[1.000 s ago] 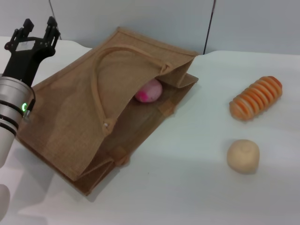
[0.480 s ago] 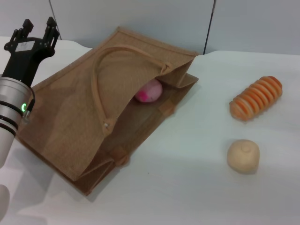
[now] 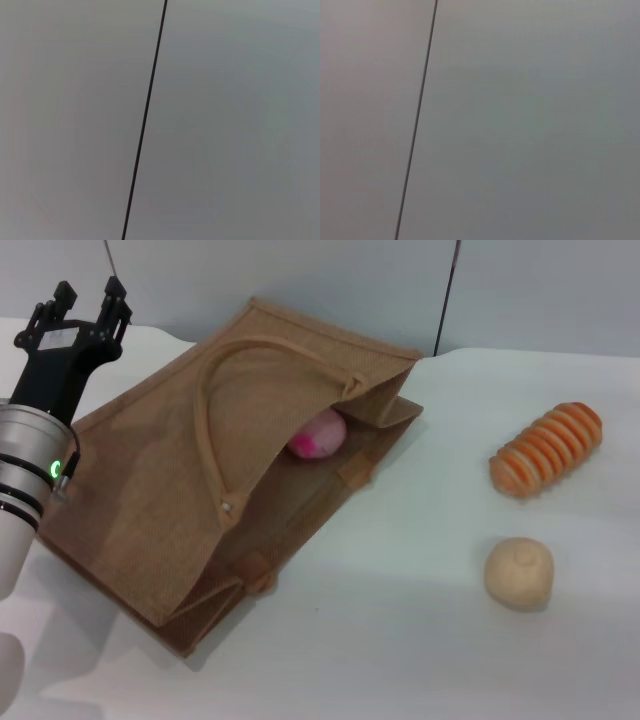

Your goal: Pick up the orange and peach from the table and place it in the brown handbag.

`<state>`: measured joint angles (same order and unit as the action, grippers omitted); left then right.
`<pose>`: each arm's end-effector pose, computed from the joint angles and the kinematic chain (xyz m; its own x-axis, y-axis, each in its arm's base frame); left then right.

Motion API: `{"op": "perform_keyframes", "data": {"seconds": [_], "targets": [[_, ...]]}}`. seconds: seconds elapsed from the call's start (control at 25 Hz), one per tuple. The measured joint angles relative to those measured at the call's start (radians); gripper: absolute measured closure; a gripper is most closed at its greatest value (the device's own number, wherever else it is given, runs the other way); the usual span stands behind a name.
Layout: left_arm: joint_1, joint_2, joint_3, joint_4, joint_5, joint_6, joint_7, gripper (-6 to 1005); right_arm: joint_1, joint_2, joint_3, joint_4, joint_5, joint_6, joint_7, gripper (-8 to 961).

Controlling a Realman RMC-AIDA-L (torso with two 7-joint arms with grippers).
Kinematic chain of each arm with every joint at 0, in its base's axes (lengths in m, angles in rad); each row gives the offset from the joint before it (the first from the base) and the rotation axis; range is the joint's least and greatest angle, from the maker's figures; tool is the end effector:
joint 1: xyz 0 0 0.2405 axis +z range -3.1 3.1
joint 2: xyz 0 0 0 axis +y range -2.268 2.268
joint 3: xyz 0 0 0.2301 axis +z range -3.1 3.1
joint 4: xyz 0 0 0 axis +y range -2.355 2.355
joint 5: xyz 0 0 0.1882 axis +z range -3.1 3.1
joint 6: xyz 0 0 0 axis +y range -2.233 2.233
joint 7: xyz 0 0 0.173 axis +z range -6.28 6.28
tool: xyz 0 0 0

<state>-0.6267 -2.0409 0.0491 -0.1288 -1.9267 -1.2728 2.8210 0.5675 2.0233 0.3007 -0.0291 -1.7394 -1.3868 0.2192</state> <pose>-0.2580 0.3796 0.0423 0.5339 -0.1693 0.8284 0.8213 -0.1291 -0.5557 0.2627 0.3651 0.0691 0.7374 0.2843 -0.6127 -0.5887 -0.1740 -0.7894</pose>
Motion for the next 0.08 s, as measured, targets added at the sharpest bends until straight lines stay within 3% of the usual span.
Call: {"op": "perform_keyframes", "data": {"seconds": [0.08], "targets": [[0.000, 0.000, 0.000, 0.000, 0.000, 0.000, 0.000, 363, 0.000, 0.000, -0.001, 0.000, 0.000, 0.000, 0.001, 391]]}}
